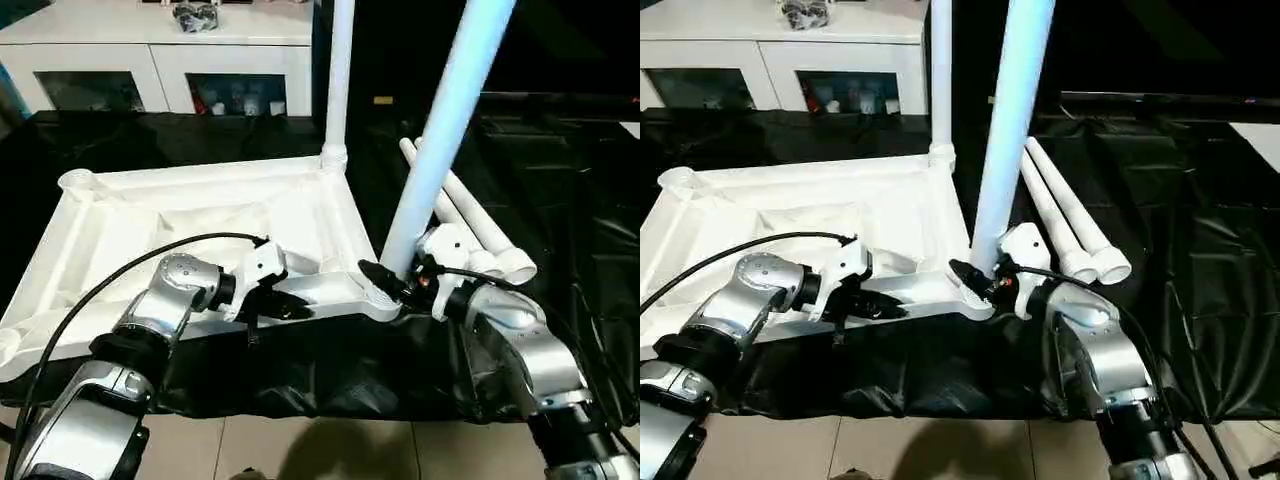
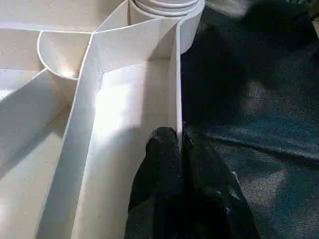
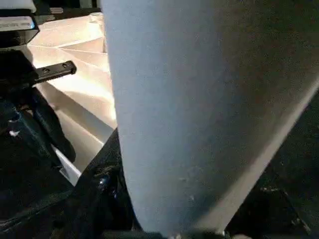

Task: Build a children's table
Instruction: Insert table leg to table base

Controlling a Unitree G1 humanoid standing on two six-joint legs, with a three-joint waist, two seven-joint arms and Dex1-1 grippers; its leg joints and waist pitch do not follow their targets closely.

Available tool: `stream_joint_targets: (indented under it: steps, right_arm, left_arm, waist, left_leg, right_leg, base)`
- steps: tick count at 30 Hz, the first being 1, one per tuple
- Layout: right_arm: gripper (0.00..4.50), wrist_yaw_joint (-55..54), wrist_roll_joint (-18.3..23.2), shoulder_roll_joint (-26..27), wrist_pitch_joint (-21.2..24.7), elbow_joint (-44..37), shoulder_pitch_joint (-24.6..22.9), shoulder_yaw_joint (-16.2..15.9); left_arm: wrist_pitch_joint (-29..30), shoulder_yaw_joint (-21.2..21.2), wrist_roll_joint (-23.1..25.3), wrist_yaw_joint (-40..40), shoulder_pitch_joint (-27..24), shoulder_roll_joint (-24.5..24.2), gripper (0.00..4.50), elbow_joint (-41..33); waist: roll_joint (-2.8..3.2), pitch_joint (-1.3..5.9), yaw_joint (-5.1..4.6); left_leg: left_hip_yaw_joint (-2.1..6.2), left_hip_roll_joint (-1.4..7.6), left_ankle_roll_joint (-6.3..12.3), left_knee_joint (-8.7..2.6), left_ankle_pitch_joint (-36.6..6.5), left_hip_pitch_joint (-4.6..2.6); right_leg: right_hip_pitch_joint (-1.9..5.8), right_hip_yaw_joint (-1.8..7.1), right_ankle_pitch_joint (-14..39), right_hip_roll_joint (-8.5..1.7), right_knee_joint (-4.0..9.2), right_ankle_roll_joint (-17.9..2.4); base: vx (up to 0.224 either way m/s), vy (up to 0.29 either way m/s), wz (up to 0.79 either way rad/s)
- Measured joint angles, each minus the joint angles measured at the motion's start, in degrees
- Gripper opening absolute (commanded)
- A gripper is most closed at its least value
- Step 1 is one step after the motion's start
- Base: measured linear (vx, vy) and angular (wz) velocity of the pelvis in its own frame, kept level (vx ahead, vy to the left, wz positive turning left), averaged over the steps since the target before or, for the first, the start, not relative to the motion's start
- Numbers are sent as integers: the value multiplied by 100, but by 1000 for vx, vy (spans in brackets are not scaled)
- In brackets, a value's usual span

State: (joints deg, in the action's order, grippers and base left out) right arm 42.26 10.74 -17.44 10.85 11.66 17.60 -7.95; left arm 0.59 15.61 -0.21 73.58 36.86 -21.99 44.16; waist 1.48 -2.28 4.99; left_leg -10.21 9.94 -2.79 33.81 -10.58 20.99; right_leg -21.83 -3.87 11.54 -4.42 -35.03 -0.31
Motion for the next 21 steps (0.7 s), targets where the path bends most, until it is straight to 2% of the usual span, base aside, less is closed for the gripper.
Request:
stream_joint_targets:
  steps: [7,13,17,21]
  right_arm:
    - [189,688,145,-126,-180,133,20,-13]
    - [189,1441,265,-316,-299,146,33,-198]
    - [189,1687,272,-330,-301,184,54,-200]
    - [189,1606,301,-154,-303,499,282,-195]
  left_arm:
    - [-202,6,-1,367,26,-101,0,103]
    - [-299,75,-6,840,123,-259,0,276]
    - [-321,66,-6,936,166,-268,0,365]
    - [-283,24,-6,814,167,-243,0,377]
  waist:
    - [-20,11,10]
    - [-57,18,30]
    - [-107,20,49]
    - [-150,20,31]
  left_leg:
    - [0,0,0,-24,-1,1]
    - [0,0,0,-29,-1,1]
    - [-1,1,0,-28,-1,0]
    - [-2,2,-3,-27,1,-7]
  right_leg:
    - [-3,-5,16,1,4,-11]
    - [-3,-9,22,2,5,-17]
    - [-2,-8,22,2,5,-17]
    - [-1,-8,18,2,-1,-22]
  base:
    - [0,0,0]
    - [0,0,0]
    - [0,0,0]
    - [0,0,0]
